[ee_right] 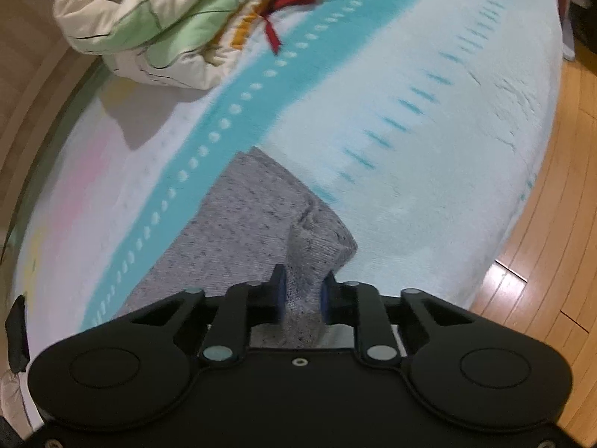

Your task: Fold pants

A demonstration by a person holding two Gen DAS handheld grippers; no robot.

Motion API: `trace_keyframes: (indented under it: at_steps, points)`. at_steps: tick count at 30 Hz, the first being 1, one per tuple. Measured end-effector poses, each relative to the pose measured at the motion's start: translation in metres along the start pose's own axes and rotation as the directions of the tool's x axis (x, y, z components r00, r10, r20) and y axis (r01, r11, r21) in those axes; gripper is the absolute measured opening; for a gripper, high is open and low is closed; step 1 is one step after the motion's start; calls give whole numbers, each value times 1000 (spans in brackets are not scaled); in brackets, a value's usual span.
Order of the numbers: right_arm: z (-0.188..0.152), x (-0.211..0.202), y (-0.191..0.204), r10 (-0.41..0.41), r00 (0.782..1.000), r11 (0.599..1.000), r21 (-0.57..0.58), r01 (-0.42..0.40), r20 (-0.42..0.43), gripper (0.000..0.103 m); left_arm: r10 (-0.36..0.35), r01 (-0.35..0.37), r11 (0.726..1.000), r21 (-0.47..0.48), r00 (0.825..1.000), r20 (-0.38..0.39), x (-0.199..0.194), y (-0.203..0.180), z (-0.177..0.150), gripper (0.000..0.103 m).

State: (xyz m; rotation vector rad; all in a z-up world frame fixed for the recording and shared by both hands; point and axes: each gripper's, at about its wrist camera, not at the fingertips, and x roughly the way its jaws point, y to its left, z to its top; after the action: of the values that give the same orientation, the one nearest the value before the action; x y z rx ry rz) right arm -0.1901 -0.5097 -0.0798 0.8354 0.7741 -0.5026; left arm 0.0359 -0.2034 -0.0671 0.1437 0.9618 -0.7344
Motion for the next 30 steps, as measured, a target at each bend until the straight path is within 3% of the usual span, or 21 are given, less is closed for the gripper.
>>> trace_keyframes:
  at_steps: [3, 7, 9, 11, 14, 18, 22, 25, 30]
  points:
    - [2, -8, 4, 10, 1000, 1000, 2, -10, 14, 24, 14, -13, 1000, -26, 1000, 20, -6, -4, 1, 28]
    - [5, -24, 13, 68, 997, 998, -7, -68, 47, 23, 28, -33, 998, 52, 995, 96, -14, -24, 2, 28]
    - [6, -31, 22, 89, 994, 996, -23, -88, 63, 23, 5, -11, 997, 73, 997, 80, -7, -32, 2, 28]
    - [6, -37, 30, 101, 992, 994, -46, -98, 76, 23, -1, 0, 996, 90, 1000, 15, 11, -38, -1, 29]
    - [5, -42, 44, 92, 992, 993, -86, -85, 87, 23, 58, -64, 968, 244, 998, 31, 15, -58, -2, 29]
    - [1, -49, 66, 80, 991, 987, -150, -63, 105, 23, -35, 35, 996, 88, 999, -3, 2, -35, 7, 29]
    - [-14, -70, 107, 135, 982, 956, -277, -93, 134, 23, 44, -43, 998, -56, 998, 33, -27, 13, 11, 29]
    - [-40, -88, 148, 201, 969, 900, -418, -125, 143, 22, 82, -69, 980, -186, 995, 64, -54, 57, 11, 29]
    - [-106, -98, 222, 301, 951, 742, -642, -192, 64, 22, 152, -110, 919, -380, 985, 84, -93, 125, -4, 30]
